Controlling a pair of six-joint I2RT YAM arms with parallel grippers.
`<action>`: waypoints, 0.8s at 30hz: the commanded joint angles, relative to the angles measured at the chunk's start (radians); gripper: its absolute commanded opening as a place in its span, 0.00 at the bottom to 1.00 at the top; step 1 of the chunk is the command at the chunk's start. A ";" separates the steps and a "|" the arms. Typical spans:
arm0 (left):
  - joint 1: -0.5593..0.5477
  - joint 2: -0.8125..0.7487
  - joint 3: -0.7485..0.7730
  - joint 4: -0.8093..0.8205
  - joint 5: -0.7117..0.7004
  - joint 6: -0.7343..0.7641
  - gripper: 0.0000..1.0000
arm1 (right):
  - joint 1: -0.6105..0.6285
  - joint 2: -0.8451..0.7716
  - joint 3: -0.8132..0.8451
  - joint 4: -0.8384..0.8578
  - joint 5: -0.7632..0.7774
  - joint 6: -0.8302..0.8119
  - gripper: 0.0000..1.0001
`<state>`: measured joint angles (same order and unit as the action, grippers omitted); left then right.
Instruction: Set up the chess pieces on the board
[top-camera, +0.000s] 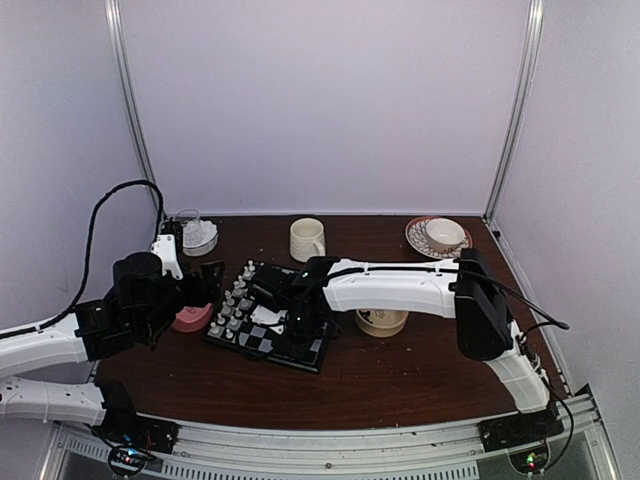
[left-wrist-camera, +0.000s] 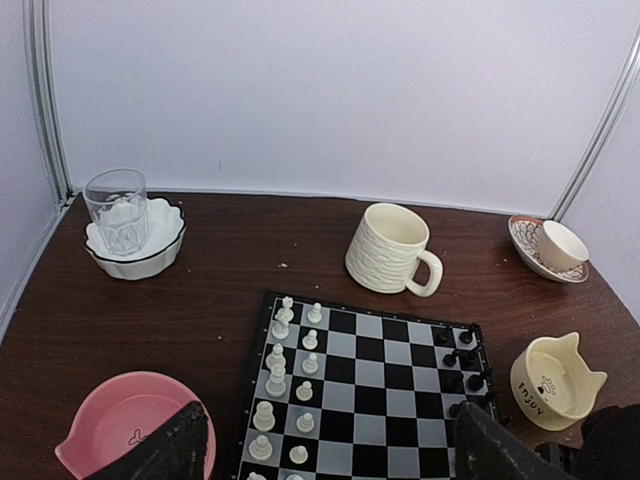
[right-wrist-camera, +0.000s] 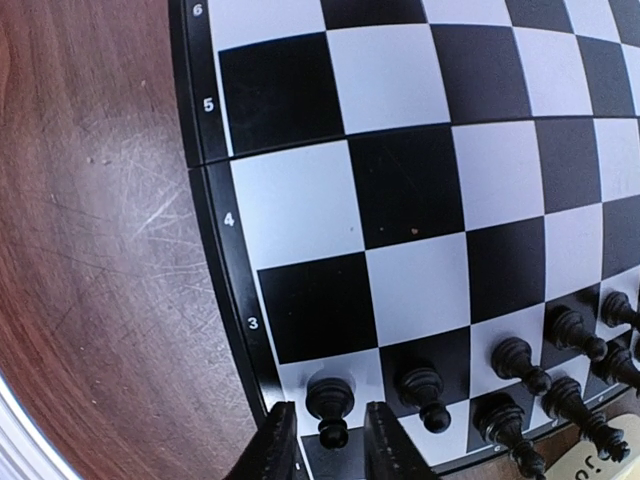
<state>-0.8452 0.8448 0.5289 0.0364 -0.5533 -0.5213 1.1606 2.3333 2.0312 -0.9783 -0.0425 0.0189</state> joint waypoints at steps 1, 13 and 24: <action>0.005 0.002 -0.007 0.053 0.012 0.012 0.85 | 0.007 0.014 0.023 -0.014 0.030 -0.005 0.28; 0.005 -0.007 -0.007 0.049 0.025 0.014 0.85 | 0.017 -0.125 -0.060 0.041 -0.026 -0.005 0.31; 0.005 0.018 0.001 0.043 0.050 0.022 0.85 | -0.057 -0.529 -0.468 0.265 0.169 0.016 0.35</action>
<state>-0.8452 0.8532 0.5289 0.0364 -0.5190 -0.5194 1.1675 1.9106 1.6783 -0.8204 0.0273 0.0181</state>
